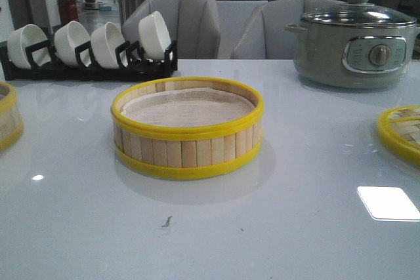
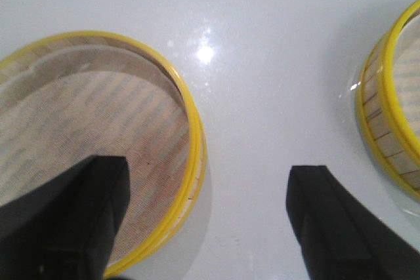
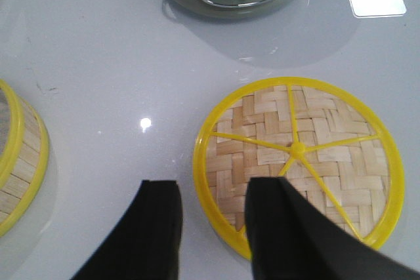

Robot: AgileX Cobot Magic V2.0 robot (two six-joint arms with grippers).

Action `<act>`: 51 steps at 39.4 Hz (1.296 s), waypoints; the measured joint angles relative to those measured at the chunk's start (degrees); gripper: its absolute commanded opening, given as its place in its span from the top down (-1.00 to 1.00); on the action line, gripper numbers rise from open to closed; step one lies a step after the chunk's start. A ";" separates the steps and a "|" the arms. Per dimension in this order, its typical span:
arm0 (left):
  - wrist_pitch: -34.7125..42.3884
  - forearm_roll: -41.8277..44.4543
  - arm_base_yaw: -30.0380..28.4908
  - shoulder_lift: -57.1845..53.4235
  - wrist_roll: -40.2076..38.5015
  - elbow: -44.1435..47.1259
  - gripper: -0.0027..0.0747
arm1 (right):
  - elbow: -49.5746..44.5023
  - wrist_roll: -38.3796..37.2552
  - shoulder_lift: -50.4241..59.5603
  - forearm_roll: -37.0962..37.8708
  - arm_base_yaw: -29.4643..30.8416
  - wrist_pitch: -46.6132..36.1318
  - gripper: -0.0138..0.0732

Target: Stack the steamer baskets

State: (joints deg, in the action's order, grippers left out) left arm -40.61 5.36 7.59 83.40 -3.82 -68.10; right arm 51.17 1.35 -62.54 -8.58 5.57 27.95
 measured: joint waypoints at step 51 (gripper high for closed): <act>7.70 -2.52 -4.45 26.26 -0.24 -4.63 0.63 | 0.00 0.00 0.00 -1.44 0.00 0.31 -0.01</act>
State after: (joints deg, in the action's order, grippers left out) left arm -32.91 2.84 3.14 109.66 -4.06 -72.73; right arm 51.17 1.35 -62.54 -10.02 5.57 28.27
